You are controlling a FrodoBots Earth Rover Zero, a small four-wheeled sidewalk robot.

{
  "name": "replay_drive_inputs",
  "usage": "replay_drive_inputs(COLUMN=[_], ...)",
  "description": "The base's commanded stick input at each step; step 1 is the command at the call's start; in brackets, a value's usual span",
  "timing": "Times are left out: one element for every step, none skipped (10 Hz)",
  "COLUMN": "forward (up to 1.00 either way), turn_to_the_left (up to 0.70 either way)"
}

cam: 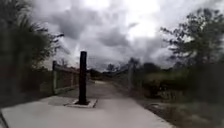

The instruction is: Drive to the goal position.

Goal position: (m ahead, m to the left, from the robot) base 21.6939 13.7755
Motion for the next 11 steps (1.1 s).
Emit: replay_drive_inputs(forward=[0.85, 0.85, 0.85, 0.85, 0.85, 0.85, 0.85, 0.85, 0.85, 0.85, 0.85], turn_to_the_left=[0.00, 0.00, 0.00, 0.00, 0.00, 0.00, 0.00, 0.00, 0.16, 0.34, 0.33])
